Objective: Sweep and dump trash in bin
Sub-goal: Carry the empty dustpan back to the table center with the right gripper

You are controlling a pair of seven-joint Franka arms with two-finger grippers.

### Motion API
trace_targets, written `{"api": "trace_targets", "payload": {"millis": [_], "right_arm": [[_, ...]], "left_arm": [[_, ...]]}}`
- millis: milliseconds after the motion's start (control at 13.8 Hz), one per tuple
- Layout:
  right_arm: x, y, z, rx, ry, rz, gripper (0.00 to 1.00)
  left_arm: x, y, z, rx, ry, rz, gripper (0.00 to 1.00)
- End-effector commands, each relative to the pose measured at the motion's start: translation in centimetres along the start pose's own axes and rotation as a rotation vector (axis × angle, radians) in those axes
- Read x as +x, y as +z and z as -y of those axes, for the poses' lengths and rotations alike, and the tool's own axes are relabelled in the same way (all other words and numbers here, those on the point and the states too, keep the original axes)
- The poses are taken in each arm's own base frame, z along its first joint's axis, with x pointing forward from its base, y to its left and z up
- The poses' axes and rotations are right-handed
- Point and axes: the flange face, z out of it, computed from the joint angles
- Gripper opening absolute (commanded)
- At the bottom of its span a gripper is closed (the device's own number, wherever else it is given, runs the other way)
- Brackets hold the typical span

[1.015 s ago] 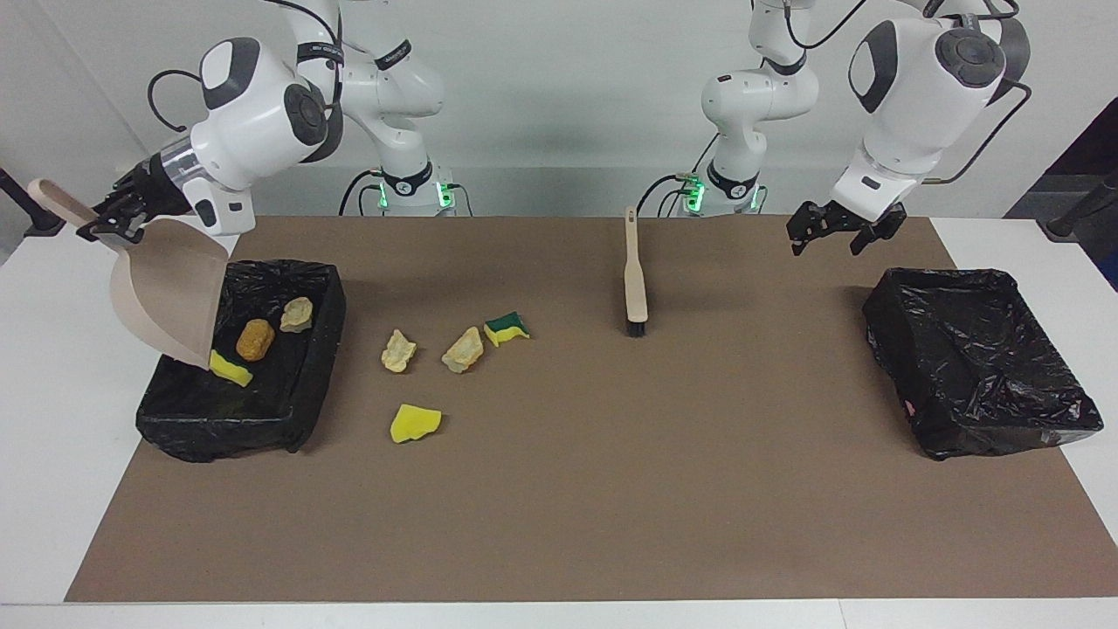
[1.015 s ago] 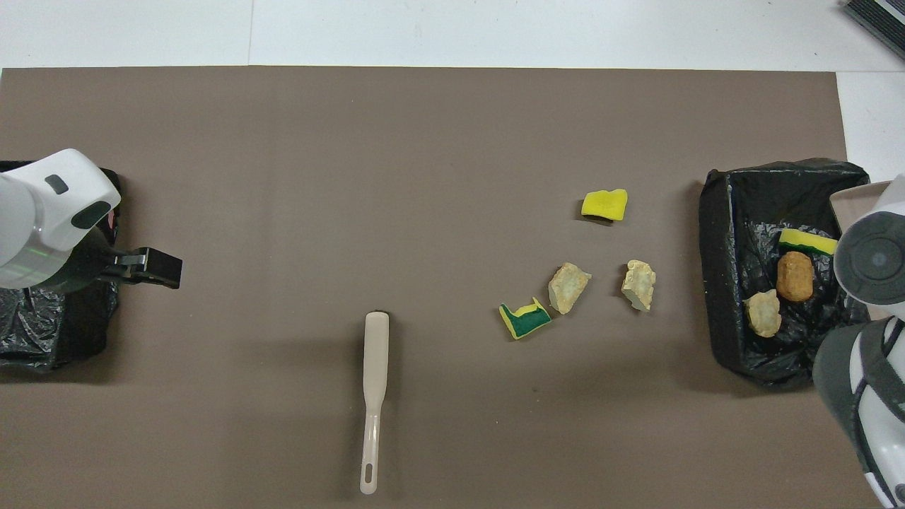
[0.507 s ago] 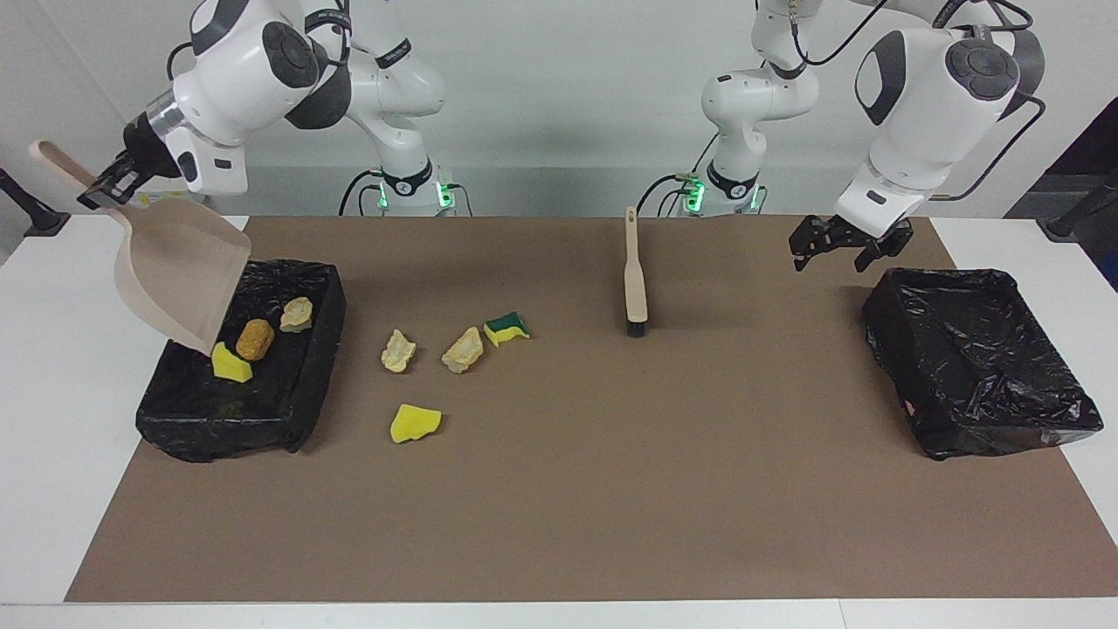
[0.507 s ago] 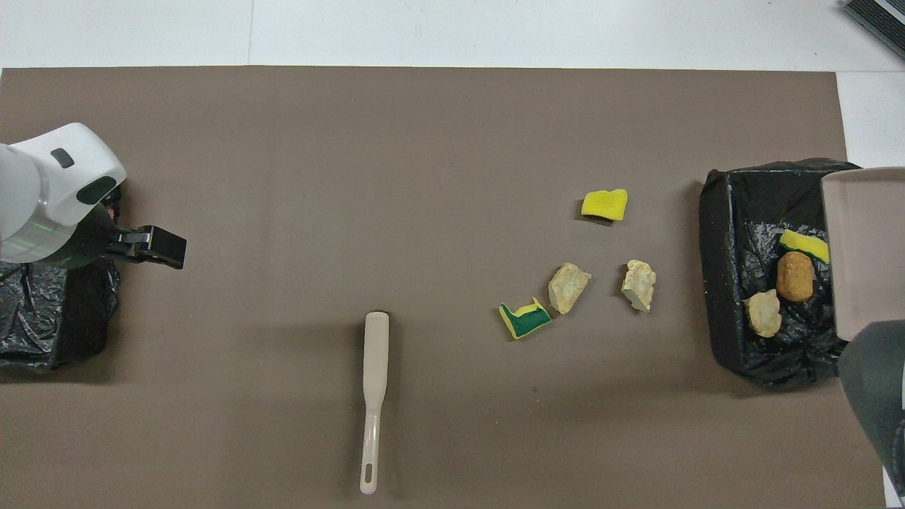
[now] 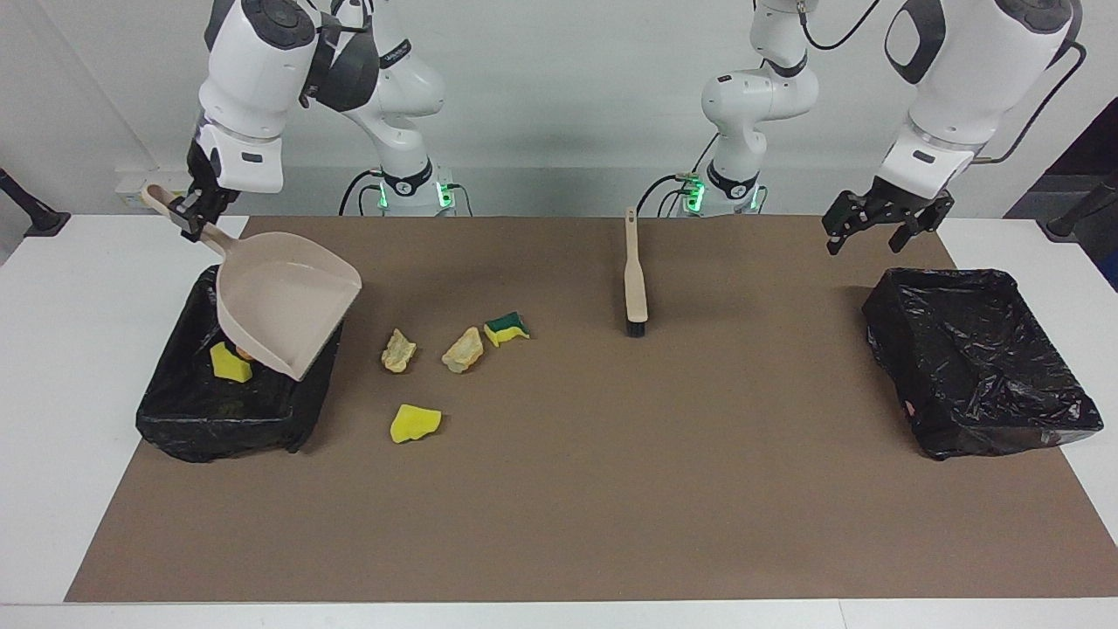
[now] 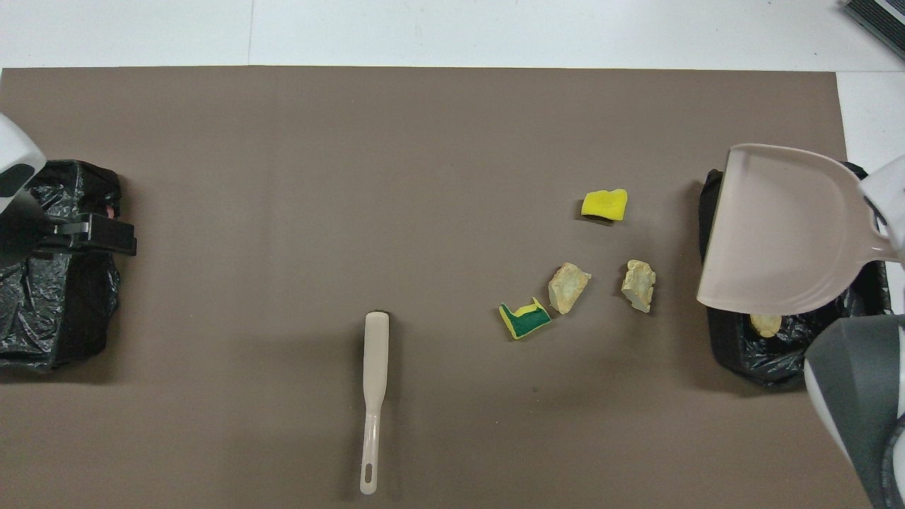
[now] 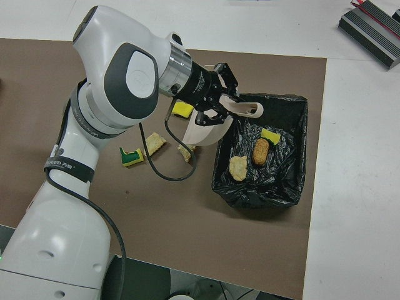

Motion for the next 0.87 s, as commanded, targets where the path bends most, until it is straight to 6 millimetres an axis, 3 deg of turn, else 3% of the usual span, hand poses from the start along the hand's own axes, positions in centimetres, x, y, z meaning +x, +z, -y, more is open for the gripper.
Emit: {"api": "trace_targets", "payload": {"millis": [0, 145, 362, 580, 652, 797], "right_arm": [[6.7, -2.5, -0.3, 0.047, 0.143, -0.061, 0.0], [12.6, -3.8, 0.4, 0.098, 0.347, -0.111, 0.0], [21.6, -5.9, 0.2, 0.128, 0.555, -0.13, 0.0], [25.8, -6.0, -0.9, 0.284, 0.811, -0.196, 0.0], [28.0, -7.2, -1.4, 0.306, 0.891, -0.213, 0.0], [33.3, -7.5, -0.2, 0.332, 0.997, -0.196, 0.0]], "left_arm": [[-0.4, -0.9, 0.4, -0.008, -0.018, -0.01, 1.0], [-0.6, -2.4, 0.9, -0.015, -0.027, -0.04, 1.0], [-0.9, -2.6, 1.0, -0.024, -0.026, -0.043, 1.0], [-1.1, -2.6, 1.0, -0.023, -0.031, -0.041, 1.0], [-1.2, -2.7, 0.9, -0.023, -0.029, -0.043, 1.0], [-1.2, -2.6, 1.0, -0.023, -0.034, -0.041, 1.0]]}}
